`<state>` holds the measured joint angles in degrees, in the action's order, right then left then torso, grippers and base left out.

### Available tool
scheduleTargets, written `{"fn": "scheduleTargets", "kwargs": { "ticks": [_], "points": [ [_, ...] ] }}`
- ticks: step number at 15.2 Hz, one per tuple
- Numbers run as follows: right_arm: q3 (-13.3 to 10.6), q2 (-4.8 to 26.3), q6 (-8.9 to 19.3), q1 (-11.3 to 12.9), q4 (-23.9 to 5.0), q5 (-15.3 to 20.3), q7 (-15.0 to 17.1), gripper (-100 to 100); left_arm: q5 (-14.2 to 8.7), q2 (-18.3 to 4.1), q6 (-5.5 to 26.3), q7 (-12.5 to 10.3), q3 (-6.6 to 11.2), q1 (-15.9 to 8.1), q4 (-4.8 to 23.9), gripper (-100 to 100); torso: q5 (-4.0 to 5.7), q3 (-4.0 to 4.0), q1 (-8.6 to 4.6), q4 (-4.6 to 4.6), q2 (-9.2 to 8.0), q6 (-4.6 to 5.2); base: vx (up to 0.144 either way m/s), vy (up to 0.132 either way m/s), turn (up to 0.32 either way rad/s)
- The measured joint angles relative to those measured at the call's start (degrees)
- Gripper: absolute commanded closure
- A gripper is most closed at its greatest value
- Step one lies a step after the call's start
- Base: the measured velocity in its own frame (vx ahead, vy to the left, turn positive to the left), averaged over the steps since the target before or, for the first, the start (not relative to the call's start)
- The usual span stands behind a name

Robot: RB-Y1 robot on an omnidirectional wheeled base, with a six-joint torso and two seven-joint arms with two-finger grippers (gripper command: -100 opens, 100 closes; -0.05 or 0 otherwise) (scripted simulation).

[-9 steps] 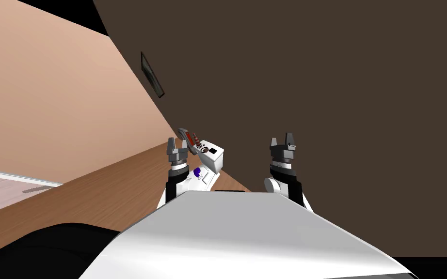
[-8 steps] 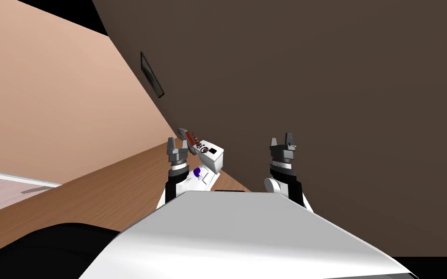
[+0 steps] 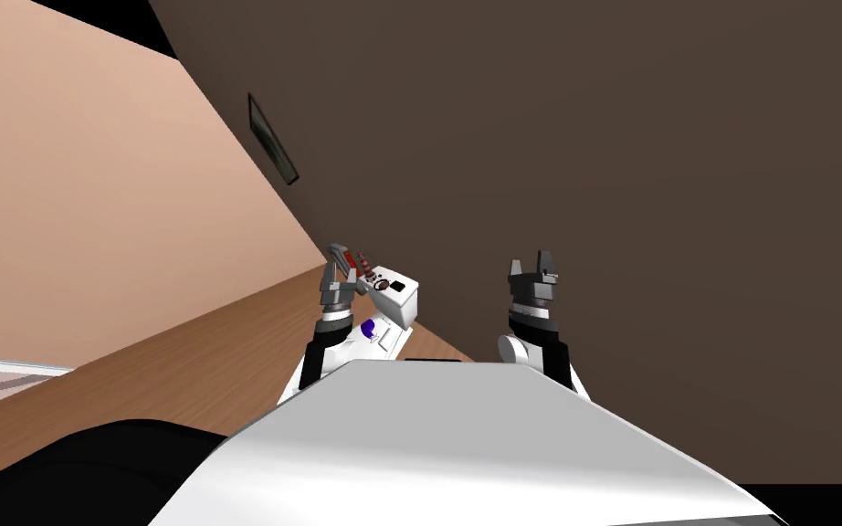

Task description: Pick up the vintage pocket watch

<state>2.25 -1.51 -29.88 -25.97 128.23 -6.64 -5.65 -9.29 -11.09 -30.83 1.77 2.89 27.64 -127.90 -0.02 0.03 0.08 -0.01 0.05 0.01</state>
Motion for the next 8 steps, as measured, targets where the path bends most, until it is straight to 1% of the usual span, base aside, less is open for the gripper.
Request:
{"fn": "scheduleTargets", "kwargs": {
  "ticks": [3, 6, 8],
  "points": [
    [0.00, 0.00, 0.00, 0.00, 0.00, 0.00, 0.00, 0, -2.64, -3.34, 1.56, 0.63, -0.29, 0.77, 0.36, -100, 0.00, 0.00, 0.01, 0.00, 0.01, 0.00, 0.015, 0.014, -0.117],
    [0.00, 0.00, 0.00, 0.00, 0.00, 0.00, 0.00, 0, -5.83, -7.10, 3.41, 1.45, -0.69, 1.65, 1.08, -100, -0.01, 0.02, 0.02, -0.01, 0.03, 0.01, 0.019, 0.017, -0.124],
    [0.00, 0.00, 0.00, 0.00, 0.00, 0.00, 0.00, 0, -7.50, -9.37, 4.46, 1.81, -0.71, 1.95, 1.32, -100, 0.00, 0.01, 0.01, 0.00, 0.02, -0.01, 0.012, 0.011, -0.057]
  ]
}}
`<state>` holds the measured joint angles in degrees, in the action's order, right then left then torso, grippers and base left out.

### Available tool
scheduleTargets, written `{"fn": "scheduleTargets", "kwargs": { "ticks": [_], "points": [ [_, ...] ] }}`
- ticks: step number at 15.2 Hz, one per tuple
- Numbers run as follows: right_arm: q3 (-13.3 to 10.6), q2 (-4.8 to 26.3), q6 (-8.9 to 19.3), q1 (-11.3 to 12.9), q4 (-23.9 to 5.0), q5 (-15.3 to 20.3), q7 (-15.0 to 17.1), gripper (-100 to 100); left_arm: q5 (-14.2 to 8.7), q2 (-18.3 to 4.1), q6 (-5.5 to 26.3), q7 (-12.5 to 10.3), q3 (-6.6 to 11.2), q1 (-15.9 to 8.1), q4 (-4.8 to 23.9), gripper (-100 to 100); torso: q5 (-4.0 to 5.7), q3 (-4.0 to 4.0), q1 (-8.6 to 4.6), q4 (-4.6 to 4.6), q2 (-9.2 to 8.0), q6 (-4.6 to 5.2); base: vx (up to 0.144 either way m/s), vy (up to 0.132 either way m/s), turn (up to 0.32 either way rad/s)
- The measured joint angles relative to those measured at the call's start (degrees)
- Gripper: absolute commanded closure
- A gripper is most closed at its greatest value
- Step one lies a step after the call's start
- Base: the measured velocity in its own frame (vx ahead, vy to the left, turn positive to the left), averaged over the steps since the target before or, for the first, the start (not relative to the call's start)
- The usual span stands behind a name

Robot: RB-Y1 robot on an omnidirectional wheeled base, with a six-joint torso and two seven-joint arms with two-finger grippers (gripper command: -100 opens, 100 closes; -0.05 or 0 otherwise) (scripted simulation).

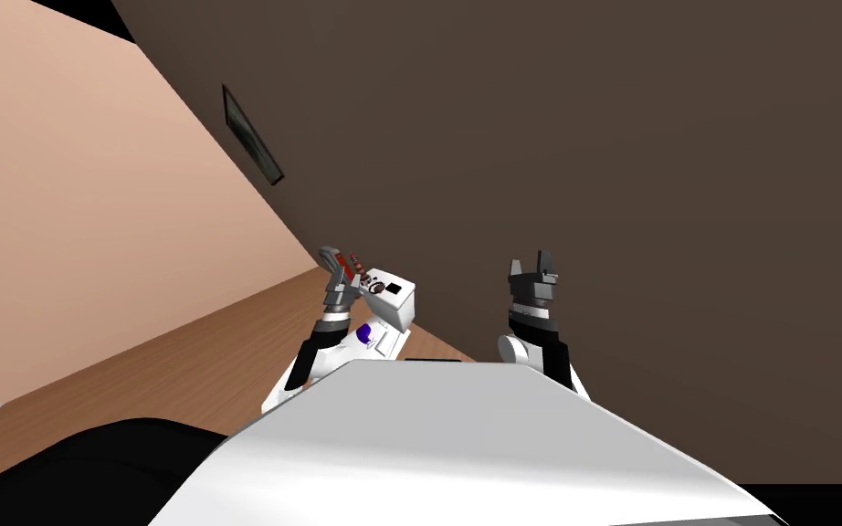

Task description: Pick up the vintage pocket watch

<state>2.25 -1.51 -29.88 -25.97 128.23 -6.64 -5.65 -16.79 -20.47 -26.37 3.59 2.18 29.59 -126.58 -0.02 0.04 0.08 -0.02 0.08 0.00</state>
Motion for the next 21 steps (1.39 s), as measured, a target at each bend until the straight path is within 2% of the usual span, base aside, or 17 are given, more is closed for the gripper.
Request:
{"fn": "scheduleTargets", "kwargs": {
  "ticks": [19, 21],
  "points": [
    [0.00, 0.00, 0.00, 0.00, 0.00, 0.00, 0.00, 0, -19.25, -22.49, 11.08, 4.59, -1.61, 5.46, 3.36, -100, 0.01, 0.01, 0.00, 0.00, 0.01, 0.02, 0.014, 0.015, -0.113],
    [0.00, 0.00, 0.00, 0.00, 0.00, 0.00, 0.00, 0, -20.65, -24.59, 11.80, 4.76, -1.61, 5.48, 3.67, -100, 0.00, 0.00, -0.02, 0.00, 0.00, -0.01, 0.008, 0.011, -0.062]
  ]
}}
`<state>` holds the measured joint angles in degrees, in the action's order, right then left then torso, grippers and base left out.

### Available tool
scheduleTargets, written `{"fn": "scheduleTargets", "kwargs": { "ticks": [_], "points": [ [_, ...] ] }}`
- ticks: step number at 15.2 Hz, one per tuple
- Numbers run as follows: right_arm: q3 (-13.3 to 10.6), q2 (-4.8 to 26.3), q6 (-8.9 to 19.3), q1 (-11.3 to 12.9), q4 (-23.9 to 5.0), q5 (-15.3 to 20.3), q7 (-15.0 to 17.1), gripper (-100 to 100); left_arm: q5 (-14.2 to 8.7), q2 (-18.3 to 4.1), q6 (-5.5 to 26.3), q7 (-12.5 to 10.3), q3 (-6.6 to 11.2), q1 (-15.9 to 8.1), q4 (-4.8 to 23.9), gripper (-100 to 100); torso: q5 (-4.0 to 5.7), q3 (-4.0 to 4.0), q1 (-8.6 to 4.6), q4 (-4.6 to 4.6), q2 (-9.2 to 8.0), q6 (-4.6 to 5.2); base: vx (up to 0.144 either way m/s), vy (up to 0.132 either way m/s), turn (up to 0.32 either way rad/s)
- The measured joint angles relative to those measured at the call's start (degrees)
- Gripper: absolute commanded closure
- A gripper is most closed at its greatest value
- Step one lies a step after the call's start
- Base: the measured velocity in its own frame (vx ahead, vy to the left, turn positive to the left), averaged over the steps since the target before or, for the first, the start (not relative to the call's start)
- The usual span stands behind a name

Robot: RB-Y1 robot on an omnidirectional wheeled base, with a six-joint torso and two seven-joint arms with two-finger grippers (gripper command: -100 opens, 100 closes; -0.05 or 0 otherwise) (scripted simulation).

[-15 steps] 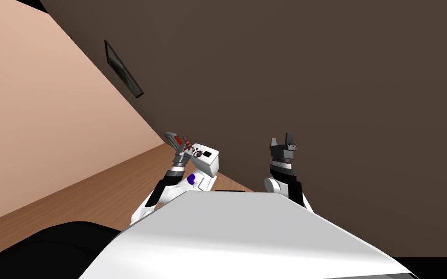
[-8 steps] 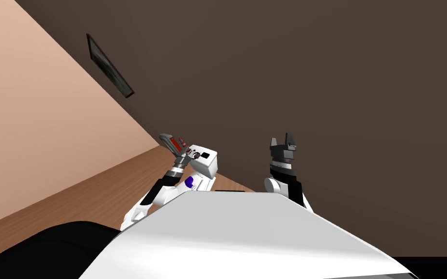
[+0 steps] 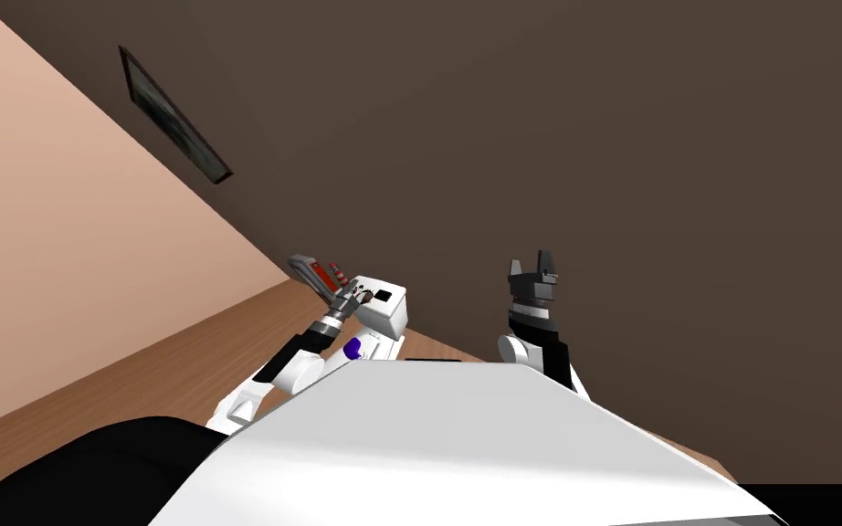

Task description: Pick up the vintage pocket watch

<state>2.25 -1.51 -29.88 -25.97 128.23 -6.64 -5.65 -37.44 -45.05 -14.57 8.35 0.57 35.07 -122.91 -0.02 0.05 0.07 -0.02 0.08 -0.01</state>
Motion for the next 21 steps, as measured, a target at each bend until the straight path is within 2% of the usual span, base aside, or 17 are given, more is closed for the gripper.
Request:
{"fn": "scheduleTargets", "kwargs": {
  "ticks": [5, 10, 14, 21],
  "points": [
    [0.00, 0.00, 0.00, 0.01, 0.00, 0.00, 0.00, 0, -5.66, -6.67, 2.82, 0.82, -0.47, 0.95, 1.82, -100, 0.00, 0.02, 0.03, -0.01, 0.03, 0.03, 0.012, 0.019, -0.119],
    [-0.01, 0.00, 0.00, 0.01, 0.00, 0.00, 0.00, 0, -10.80, -12.41, 6.07, 2.42, -1.11, 2.48, 2.55, -100, 0.00, 0.01, 0.00, -0.01, 0.02, 0.04, 0.013, 0.018, -0.138],
    [0.00, 0.00, 0.00, 0.01, 0.00, 0.00, 0.00, 0, -15.67, -18.08, 8.61, 3.23, -1.34, 3.76, 3.51, -100, 0.00, 0.02, 0.02, -0.01, 0.04, 0.03, 0.013, 0.020, -0.110],
    [0.00, 0.00, 0.00, 0.00, 0.00, 0.00, 0.00, 0, -23.38, -26.61, 13.33, 5.31, -1.85, 5.80, 4.56, -100, 0.00, 0.02, 0.01, -0.01, 0.03, 0.01, 0.010, 0.020, -0.107]
  ]
}}
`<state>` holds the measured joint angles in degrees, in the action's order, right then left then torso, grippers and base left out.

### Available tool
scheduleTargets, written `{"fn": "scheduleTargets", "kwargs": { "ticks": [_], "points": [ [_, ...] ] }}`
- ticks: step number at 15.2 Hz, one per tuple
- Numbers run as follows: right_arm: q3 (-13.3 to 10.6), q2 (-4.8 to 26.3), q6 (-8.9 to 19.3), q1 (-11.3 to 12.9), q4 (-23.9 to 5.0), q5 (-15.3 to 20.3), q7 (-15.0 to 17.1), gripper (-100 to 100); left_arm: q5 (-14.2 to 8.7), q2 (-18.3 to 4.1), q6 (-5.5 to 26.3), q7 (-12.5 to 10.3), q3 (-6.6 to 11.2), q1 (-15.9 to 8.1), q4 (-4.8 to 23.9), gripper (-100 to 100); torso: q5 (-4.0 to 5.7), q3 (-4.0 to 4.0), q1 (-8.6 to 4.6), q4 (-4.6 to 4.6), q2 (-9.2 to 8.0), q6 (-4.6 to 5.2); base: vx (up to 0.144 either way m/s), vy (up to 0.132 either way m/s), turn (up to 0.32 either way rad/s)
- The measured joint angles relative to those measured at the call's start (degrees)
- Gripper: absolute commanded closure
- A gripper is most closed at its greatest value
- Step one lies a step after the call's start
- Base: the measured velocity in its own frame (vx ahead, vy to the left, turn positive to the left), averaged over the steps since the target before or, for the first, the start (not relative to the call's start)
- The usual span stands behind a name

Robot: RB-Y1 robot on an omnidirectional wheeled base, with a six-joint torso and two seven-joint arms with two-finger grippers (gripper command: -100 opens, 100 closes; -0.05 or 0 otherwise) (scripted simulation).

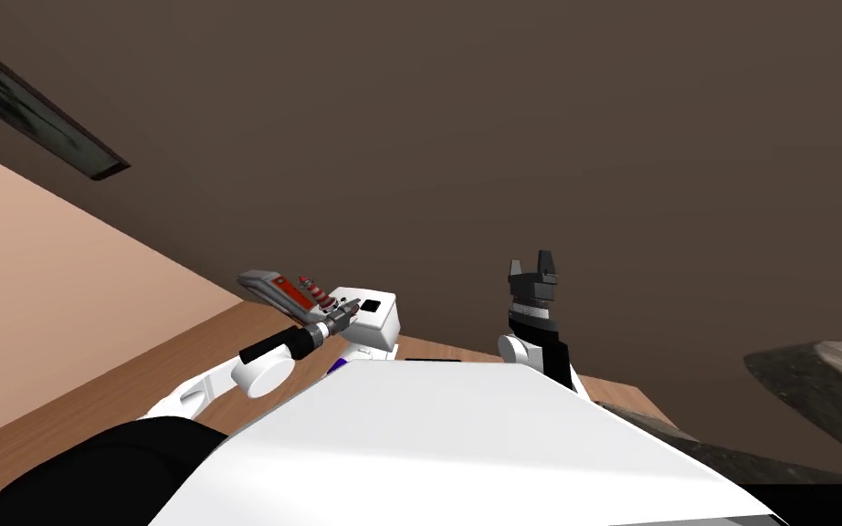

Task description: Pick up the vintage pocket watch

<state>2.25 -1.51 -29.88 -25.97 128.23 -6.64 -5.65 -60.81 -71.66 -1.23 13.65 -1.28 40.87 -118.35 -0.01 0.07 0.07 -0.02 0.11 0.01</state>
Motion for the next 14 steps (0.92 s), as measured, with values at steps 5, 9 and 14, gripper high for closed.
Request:
{"fn": "scheduleTargets", "kwargs": {
  "ticks": [5, 9, 14],
  "points": [
    [0.00, 0.00, 0.00, 0.00, 0.00, 0.00, 0.00, 0, -5.09, -5.94, 2.35, 0.86, -0.04, 1.87, 0.72, -100, 0.00, 0.00, -0.01, 0.00, -0.01, 0.02, 0.010, 0.018, -0.133],
    [0.00, 0.00, 0.00, 0.00, 0.00, 0.00, 0.00, 0, -9.62, -10.59, 5.32, 2.01, -0.76, 2.32, 1.80, -100, 0.00, 0.01, 0.00, -0.01, 0.01, 0.02, 0.009, 0.021, -0.106],
    [0.00, 0.00, 0.00, 0.00, 0.00, 0.00, 0.00, 0, -15.04, -17.00, 8.04, 3.19, -1.35, 3.59, 2.82, -100, 0.00, 0.00, -0.02, 0.00, 0.01, 0.02, 0.009, 0.019, -0.132]
  ]
}}
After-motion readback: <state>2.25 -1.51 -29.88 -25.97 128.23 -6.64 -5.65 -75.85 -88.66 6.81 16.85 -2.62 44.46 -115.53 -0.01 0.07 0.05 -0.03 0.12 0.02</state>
